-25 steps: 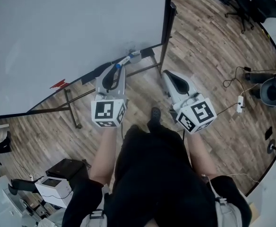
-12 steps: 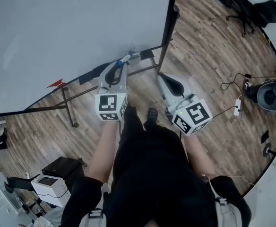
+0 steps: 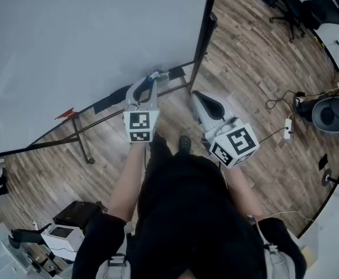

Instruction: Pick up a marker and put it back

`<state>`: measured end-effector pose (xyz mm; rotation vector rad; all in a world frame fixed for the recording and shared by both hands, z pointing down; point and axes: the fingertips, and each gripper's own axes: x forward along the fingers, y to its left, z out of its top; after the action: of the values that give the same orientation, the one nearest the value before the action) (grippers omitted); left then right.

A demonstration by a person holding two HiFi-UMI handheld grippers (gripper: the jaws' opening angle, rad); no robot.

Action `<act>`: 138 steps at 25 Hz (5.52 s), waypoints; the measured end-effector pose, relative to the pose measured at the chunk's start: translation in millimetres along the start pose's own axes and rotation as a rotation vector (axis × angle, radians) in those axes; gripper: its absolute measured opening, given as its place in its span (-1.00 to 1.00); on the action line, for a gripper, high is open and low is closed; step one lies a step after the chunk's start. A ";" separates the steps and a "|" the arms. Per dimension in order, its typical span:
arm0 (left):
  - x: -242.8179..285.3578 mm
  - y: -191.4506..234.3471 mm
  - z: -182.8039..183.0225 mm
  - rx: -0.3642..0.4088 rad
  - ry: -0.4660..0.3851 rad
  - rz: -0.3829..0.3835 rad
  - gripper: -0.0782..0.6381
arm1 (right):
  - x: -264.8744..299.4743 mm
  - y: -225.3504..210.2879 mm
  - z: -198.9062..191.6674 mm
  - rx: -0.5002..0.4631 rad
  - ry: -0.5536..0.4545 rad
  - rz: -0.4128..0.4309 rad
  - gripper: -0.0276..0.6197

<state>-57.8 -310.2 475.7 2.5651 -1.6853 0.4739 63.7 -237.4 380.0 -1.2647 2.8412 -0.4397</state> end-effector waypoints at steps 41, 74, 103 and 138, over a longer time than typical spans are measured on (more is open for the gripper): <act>-4.2 -13.8 -19.1 0.015 0.069 -0.027 -0.41 | -13.6 2.8 3.2 0.018 -0.019 0.015 -0.91; -102.6 13.8 -13.2 -0.051 0.010 0.039 -0.46 | -17.3 70.7 -27.7 0.018 0.014 0.040 -0.91; -314.4 16.9 -4.6 -0.123 -0.178 -0.243 -0.73 | -98.9 250.1 -71.1 -0.056 -0.044 -0.269 -0.91; -320.3 -4.6 18.2 -0.153 -0.192 -0.321 -0.75 | -116.4 249.2 -73.5 -0.120 -0.005 -0.295 -0.91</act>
<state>-166.2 -26.7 372.0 2.7628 -1.2557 0.0813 -47.5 24.6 374.4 -1.7144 2.7198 -0.2684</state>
